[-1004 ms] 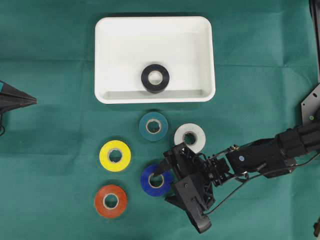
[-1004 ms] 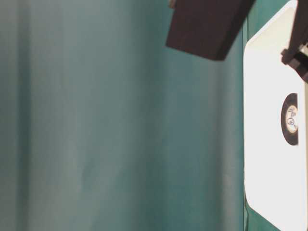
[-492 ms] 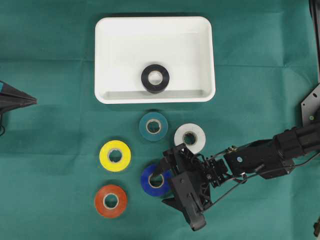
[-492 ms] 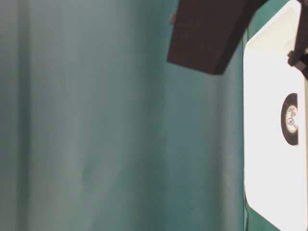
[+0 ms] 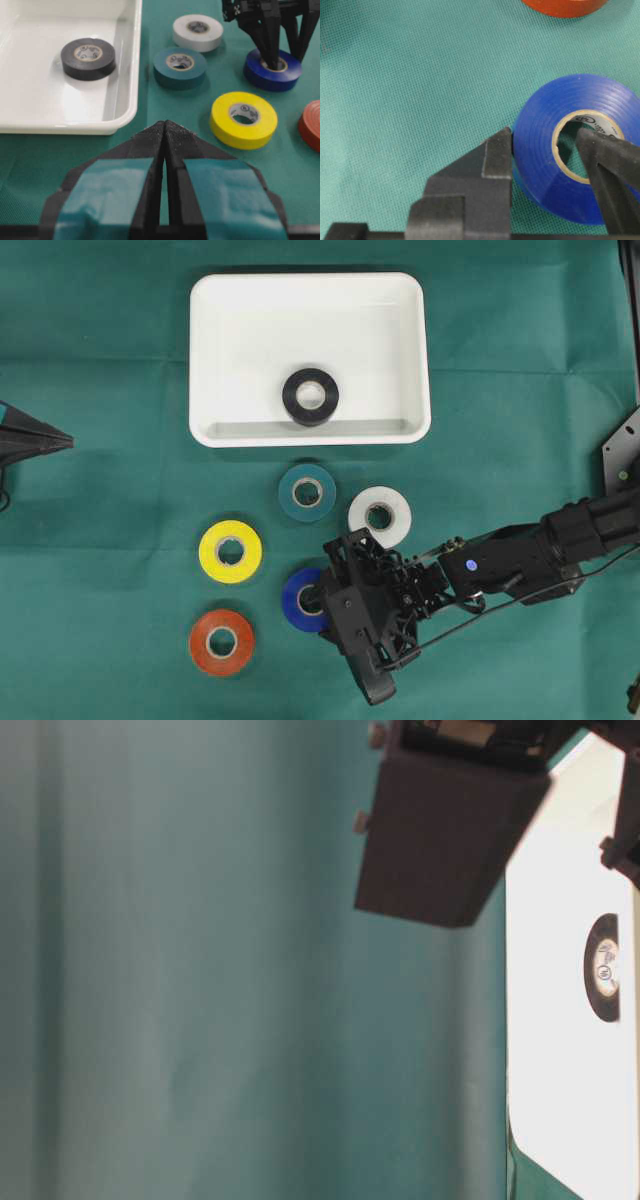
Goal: Put the tape into the white case with the right arm.
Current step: 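Close the right gripper on the blue tape roll's rim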
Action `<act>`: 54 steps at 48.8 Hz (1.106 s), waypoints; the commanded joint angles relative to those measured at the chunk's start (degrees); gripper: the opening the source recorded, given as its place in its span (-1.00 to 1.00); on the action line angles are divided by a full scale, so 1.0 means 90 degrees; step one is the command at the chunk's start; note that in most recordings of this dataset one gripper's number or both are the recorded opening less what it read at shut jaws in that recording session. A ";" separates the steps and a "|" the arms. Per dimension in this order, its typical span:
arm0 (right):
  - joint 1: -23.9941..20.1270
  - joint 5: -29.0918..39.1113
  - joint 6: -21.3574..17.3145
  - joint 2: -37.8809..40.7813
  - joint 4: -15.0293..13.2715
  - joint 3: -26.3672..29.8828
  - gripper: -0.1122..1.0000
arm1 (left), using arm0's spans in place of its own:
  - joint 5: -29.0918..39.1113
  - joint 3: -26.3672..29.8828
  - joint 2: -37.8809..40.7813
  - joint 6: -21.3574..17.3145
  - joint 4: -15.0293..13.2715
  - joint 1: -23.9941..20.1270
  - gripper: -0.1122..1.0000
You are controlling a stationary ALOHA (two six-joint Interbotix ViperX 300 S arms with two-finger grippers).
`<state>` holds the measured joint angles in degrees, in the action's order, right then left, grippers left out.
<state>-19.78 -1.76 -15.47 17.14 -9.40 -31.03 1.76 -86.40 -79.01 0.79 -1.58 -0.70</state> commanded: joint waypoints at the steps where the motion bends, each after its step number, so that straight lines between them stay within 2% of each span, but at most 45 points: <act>1: 0.0029 0.0088 -0.0020 -0.0117 -0.0010 0.0088 -0.61 | -0.0029 0.0068 0.0049 0.0000 0.0010 0.0000 -0.79; 17: 0.0029 0.0098 -0.0020 -0.0391 -0.0010 0.0107 -0.61 | -0.0029 0.0068 0.0049 0.0000 0.0010 -0.0010 -0.79; 23: 0.0029 0.0117 -0.0020 -0.0508 -0.0010 0.0098 -0.76 | -0.0029 0.0068 0.0049 0.0000 0.0020 0.0000 -0.79; 54: 0.0029 0.0273 -0.0010 -0.0771 -0.0020 0.0098 -0.76 | -0.0029 0.0068 0.0049 0.0000 0.0020 0.0000 -0.79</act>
<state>-19.60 0.88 -15.47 12.83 -9.40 -30.85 1.76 -86.40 -79.10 0.79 -1.49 -0.62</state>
